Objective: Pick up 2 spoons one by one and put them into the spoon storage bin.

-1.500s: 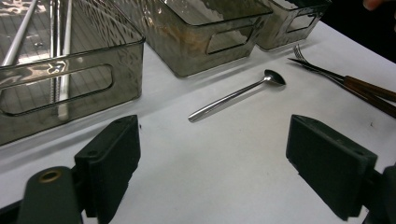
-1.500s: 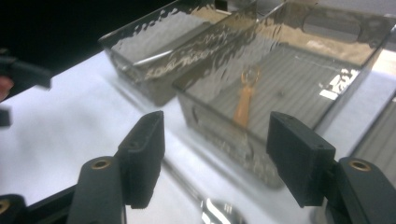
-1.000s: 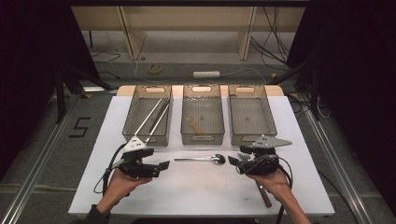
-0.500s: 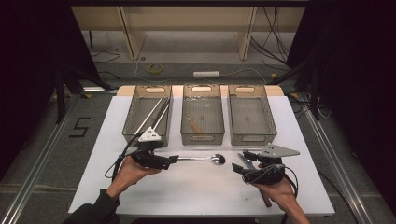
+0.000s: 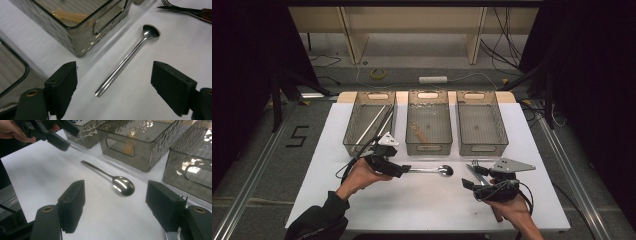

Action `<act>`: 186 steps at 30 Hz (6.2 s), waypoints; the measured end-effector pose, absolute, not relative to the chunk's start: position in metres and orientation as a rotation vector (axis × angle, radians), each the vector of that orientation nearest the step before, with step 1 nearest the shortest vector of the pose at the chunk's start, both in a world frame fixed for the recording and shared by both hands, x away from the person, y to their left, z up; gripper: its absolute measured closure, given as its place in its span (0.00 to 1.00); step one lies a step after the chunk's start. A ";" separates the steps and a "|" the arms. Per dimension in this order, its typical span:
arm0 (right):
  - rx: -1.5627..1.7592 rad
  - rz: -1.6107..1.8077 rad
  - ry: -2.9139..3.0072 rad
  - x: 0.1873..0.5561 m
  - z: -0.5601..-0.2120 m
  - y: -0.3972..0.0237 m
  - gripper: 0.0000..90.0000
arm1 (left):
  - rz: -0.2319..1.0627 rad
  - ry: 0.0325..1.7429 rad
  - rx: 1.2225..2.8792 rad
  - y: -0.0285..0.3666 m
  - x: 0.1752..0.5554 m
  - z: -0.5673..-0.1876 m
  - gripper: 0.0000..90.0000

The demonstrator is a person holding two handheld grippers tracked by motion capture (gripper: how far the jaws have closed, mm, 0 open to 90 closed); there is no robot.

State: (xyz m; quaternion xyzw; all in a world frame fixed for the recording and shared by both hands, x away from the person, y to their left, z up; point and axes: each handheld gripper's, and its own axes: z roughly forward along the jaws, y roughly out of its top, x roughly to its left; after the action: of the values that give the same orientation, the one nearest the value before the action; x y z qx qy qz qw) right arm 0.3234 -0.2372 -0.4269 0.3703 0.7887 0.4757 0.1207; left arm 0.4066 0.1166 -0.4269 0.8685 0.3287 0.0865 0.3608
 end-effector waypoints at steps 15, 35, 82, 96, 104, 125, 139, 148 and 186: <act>1.086 1.390 2.311 0.322 -0.428 -0.239 0.37 | 0.196 0.766 2.410 0.095 0.422 -0.432 0.31; 1.084 1.403 2.310 0.323 -0.428 -0.239 0.36 | 0.136 0.720 2.524 0.078 0.434 -0.445 0.51; 1.087 1.396 2.312 0.325 -0.429 -0.241 0.36 | 0.150 0.520 2.668 0.055 0.427 -0.465 0.99; 1.109 1.403 2.297 0.325 -0.430 -0.244 0.36 | 0.156 0.554 2.590 0.060 0.426 -0.452 0.99; 1.108 1.403 2.292 0.325 -0.430 -0.244 0.36 | 0.148 0.580 2.542 0.067 0.424 -0.442 0.99; 1.121 1.401 2.281 0.326 -0.431 -0.247 0.36 | 0.165 0.720 2.341 0.080 0.424 -0.411 0.99; 1.133 1.407 2.265 0.327 -0.431 -0.249 0.36 | 0.195 0.880 2.188 0.092 0.440 -0.394 0.99; 1.131 1.409 2.266 0.327 -0.431 -0.248 0.36 | 0.218 0.953 2.113 0.090 0.460 -0.378 0.99; 1.125 1.416 2.271 0.327 -0.431 -0.248 0.36 | 0.270 1.147 2.007 0.070 0.509 -0.388 0.99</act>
State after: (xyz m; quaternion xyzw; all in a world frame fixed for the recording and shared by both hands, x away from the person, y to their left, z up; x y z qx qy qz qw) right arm 0.3265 -0.2484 -0.4314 0.3847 0.7767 0.4844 0.1189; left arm 0.5094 0.0702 -0.3880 0.7919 0.4526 0.1067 0.3958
